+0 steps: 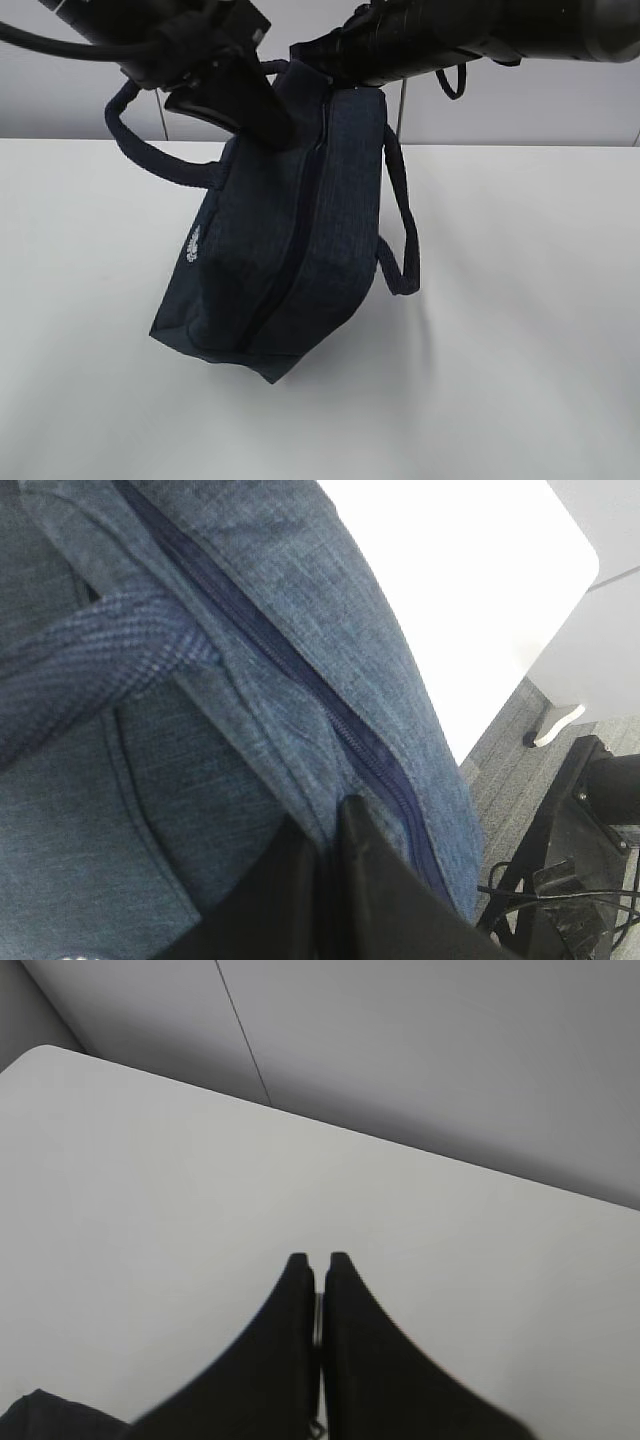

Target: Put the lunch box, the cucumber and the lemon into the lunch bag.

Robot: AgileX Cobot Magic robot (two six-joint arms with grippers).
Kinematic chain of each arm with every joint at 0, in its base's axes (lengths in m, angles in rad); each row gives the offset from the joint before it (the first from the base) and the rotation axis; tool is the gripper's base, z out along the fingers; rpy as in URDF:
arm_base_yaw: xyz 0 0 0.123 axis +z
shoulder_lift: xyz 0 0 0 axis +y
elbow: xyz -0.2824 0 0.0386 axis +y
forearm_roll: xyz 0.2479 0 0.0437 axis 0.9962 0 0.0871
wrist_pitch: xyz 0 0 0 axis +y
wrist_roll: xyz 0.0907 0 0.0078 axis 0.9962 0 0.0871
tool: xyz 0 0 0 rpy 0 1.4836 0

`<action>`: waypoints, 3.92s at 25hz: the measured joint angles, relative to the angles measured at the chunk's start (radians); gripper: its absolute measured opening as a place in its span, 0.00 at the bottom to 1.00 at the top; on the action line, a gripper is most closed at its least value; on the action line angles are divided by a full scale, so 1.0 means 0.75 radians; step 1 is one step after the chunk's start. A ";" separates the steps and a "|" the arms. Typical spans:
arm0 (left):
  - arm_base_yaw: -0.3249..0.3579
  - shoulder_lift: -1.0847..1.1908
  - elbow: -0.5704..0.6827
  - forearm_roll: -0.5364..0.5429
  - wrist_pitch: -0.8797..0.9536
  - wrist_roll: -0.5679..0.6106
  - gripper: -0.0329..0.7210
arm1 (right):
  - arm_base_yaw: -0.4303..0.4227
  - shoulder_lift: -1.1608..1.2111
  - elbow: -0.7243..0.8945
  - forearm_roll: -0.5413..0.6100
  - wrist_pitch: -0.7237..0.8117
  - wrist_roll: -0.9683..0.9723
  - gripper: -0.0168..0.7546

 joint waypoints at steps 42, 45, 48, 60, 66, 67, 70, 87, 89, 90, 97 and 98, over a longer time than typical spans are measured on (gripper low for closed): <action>-0.003 0.057 0.005 0.000 -0.039 -0.002 0.03 | -0.022 0.004 0.000 -0.019 -0.012 -0.003 0.02; -0.008 0.083 0.005 -0.003 -0.045 -0.002 0.03 | -0.025 0.004 0.000 -0.025 -0.015 -0.006 0.02; -0.007 0.099 0.005 -0.003 -0.059 -0.001 0.03 | -0.028 0.007 0.000 -0.027 -0.015 -0.006 0.02; 0.028 0.104 0.005 -0.006 -0.025 -0.001 0.03 | -0.034 0.007 0.000 -0.024 -0.040 -0.009 0.33; 0.029 0.104 0.005 -0.006 -0.058 0.000 0.03 | -0.034 -0.052 0.000 -0.022 0.042 -0.009 0.46; 0.029 0.104 0.005 -0.006 -0.058 0.000 0.03 | -0.034 -0.052 0.000 -0.022 0.042 -0.009 0.46; 0.031 0.104 0.005 -0.008 -0.097 0.000 0.03 | -0.037 -0.130 0.000 -0.022 0.112 -0.009 0.46; 0.031 0.302 0.007 -0.387 -0.490 0.062 0.03 | -0.214 -0.377 0.000 0.038 0.321 -0.012 0.46; 0.040 0.325 0.007 -0.434 -0.527 0.067 0.03 | -0.214 -0.379 0.000 0.033 0.327 -0.012 0.46; 0.045 0.340 0.007 -0.453 -0.534 0.067 0.03 | -0.216 -0.380 0.000 0.033 0.330 -0.012 0.46; 0.120 0.415 0.007 -0.549 -0.556 0.072 0.03 | -0.216 -0.380 0.000 0.028 0.335 -0.012 0.46; 0.135 0.420 0.007 -0.552 -0.550 0.072 0.03 | -0.216 -0.380 0.000 0.028 0.335 -0.012 0.46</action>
